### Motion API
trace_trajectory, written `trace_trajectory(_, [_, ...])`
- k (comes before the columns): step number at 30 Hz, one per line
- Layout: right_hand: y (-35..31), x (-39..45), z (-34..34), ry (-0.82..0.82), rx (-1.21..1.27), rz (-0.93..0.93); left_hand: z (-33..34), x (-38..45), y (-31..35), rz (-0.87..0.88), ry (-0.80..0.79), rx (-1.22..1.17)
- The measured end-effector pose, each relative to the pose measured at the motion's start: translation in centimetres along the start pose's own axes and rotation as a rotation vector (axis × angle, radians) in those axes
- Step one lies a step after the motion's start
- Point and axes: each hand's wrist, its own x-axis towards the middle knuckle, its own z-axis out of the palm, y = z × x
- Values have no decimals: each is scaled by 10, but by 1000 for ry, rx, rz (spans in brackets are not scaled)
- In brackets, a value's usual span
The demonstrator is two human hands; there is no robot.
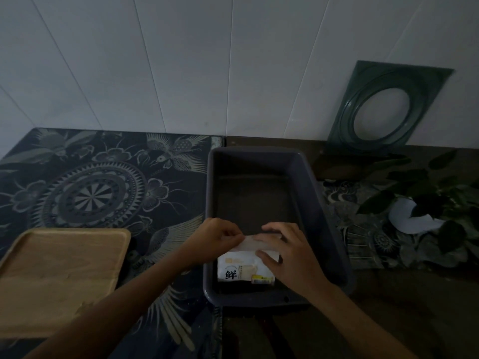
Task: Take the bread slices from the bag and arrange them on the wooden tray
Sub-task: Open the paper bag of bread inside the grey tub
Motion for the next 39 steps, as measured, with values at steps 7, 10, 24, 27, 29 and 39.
trace_trajectory(7, [-20,3,4,23,-167,-77,-6,2,6,51,18,16])
trace_trajectory(10, [-23,0,5,36,-191,-107,-5,4,5,98,56,43])
trace_trajectory(24, [-39,-33,-7,-10,-141,-164,-10,10,-3,237,204,106])
trace_trajectory(27, [-44,-41,-11,-35,-141,-163,-13,13,-5,255,215,144])
trace_trajectory(29, [-46,-46,-13,-65,-145,-158,-16,15,-7,261,214,163])
trace_trajectory(39, [-51,-56,-20,-86,-145,-155,-23,19,-12,283,226,240])
